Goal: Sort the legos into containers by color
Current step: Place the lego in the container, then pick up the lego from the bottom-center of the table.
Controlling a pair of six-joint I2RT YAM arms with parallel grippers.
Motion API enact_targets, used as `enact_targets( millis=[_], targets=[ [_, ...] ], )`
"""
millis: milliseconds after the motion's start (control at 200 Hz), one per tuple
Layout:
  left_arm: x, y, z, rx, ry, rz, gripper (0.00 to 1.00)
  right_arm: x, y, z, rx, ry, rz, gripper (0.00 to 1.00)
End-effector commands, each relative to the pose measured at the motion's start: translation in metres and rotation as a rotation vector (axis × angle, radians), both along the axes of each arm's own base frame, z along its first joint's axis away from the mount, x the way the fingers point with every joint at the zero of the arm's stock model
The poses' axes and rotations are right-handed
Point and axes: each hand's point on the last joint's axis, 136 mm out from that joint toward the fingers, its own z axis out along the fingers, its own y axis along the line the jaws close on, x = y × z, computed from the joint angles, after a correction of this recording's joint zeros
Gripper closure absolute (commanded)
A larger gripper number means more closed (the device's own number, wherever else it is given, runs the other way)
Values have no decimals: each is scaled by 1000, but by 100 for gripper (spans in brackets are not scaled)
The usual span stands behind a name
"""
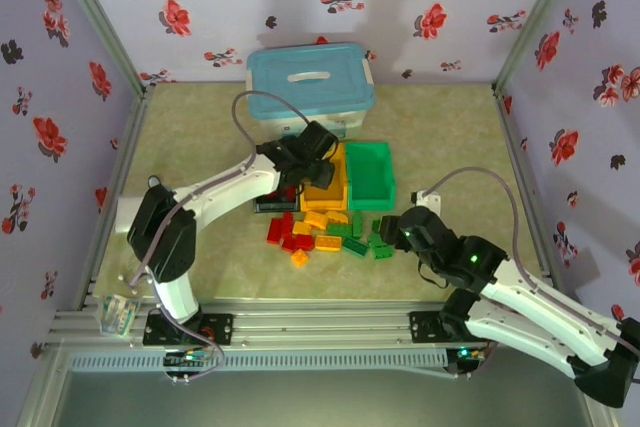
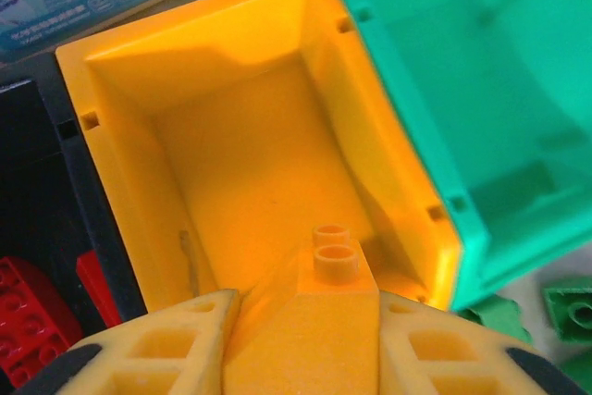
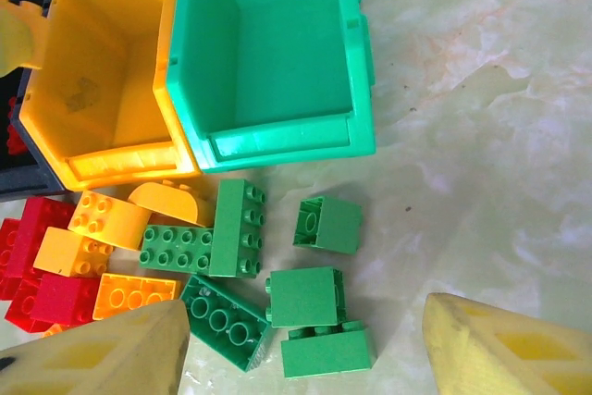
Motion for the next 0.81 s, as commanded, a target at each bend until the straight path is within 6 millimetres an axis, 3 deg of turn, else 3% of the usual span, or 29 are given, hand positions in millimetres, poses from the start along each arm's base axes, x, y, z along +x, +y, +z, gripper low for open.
enact_targets(
  millis=[0,100,150,350,520,800],
  targets=[
    [10,-4,4,-9,6,-19,60,-5,-4,-10,0,36,-19,31],
    [13,-5,13,-23,-10,-23,38,-6,-2,-17,-14,60,-6,30],
    [12,-5,19,-31,-22,-26,33,-6,-1,-19,-20,68,-3,29],
    [1,5,46,-95,-70,-16,32,-5,4,-33,-52,108,2,26],
    [-20,23,60,-156,-107,0,32,-11,12,-57,-79,206,17,26],
    [-54,61,43,-158,-84,36,33,-20,24,-93,-85,311,35,29]
  ],
)
